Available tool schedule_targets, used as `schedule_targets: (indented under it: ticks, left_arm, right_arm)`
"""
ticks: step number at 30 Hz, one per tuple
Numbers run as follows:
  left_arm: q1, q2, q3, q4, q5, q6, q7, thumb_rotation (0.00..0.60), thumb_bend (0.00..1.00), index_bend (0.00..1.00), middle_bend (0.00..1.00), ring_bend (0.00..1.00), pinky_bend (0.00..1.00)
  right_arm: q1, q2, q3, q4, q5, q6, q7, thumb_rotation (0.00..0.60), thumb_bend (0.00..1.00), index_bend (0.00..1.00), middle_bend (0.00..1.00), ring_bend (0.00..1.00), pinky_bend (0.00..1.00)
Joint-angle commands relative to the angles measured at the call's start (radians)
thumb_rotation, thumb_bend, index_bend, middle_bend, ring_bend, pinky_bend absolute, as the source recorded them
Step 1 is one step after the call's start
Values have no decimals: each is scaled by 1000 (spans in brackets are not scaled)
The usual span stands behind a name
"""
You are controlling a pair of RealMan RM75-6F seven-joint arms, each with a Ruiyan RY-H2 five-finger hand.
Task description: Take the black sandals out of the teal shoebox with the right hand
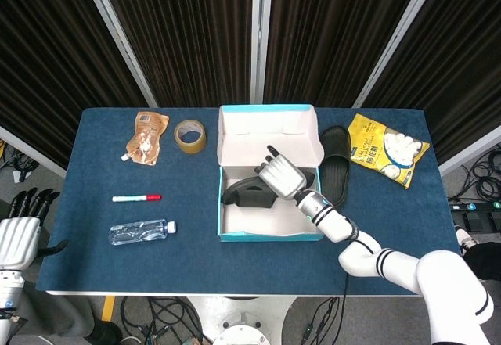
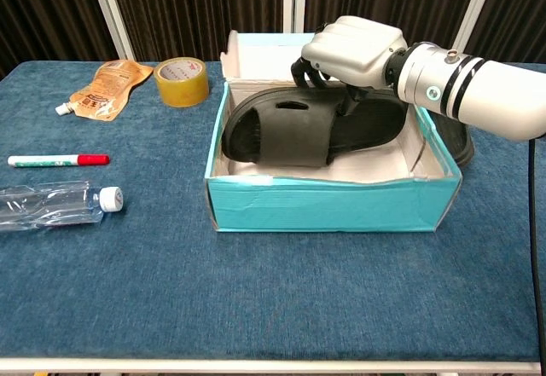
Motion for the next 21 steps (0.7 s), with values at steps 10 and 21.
schedule_targets:
  ticks: [10,21]
  left_arm:
    - [-1,0,0,2,-1,-3,-1,600,68,123,93,0,46]
    - [-5,6,-4,-8,-2,-4,10,600,68,123,92,0,46]
  right_arm:
    - [28,8,-113,164,-253,152,284,600,355,790,655,562,169]
    - [27,13,-48,170,-216,221,472,600,355,791,657,561,190]
